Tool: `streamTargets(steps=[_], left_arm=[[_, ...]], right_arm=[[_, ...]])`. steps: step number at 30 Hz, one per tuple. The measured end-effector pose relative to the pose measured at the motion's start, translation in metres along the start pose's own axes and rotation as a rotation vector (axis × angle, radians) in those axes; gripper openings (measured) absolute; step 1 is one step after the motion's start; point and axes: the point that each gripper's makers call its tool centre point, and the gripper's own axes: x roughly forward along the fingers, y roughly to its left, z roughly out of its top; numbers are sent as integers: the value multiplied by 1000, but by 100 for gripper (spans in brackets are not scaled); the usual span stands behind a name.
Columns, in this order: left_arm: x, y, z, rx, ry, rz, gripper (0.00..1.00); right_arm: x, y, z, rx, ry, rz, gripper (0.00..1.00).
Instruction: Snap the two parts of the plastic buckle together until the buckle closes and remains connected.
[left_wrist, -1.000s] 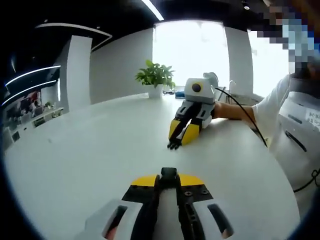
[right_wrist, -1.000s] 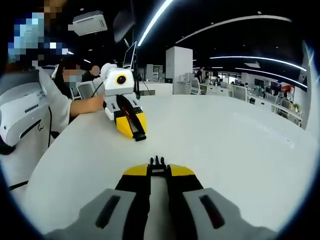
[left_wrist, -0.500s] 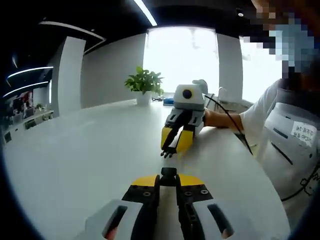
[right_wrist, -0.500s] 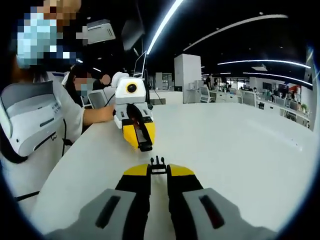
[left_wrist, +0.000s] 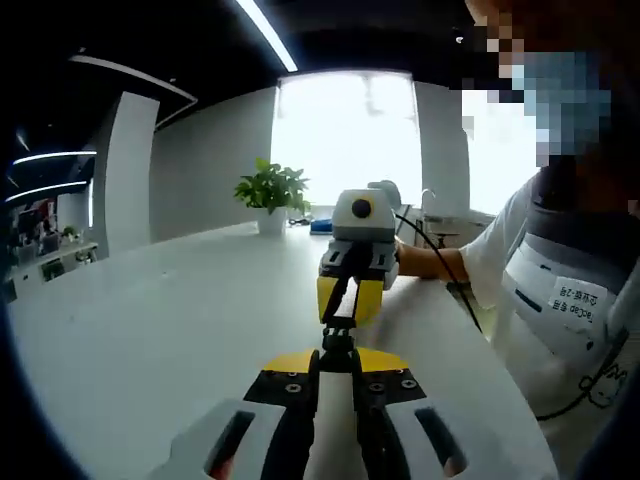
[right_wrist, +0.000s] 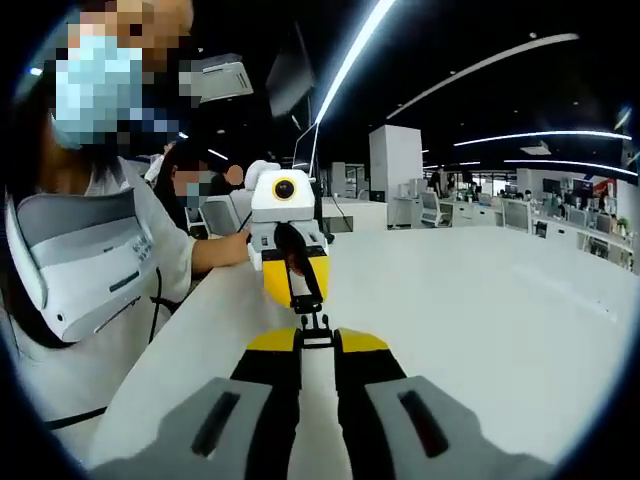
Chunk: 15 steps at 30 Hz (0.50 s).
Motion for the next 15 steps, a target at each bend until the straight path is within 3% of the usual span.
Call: streamTargets(steps=[8,15], left_arm=[[-4,-11,10,2,-28,-31,12],[-5,-15,10,26,-23,-31,12]], right_arm=[[-3,19,22,-64,-50,15,11],[-1,22,18,-76,-36,19,11]])
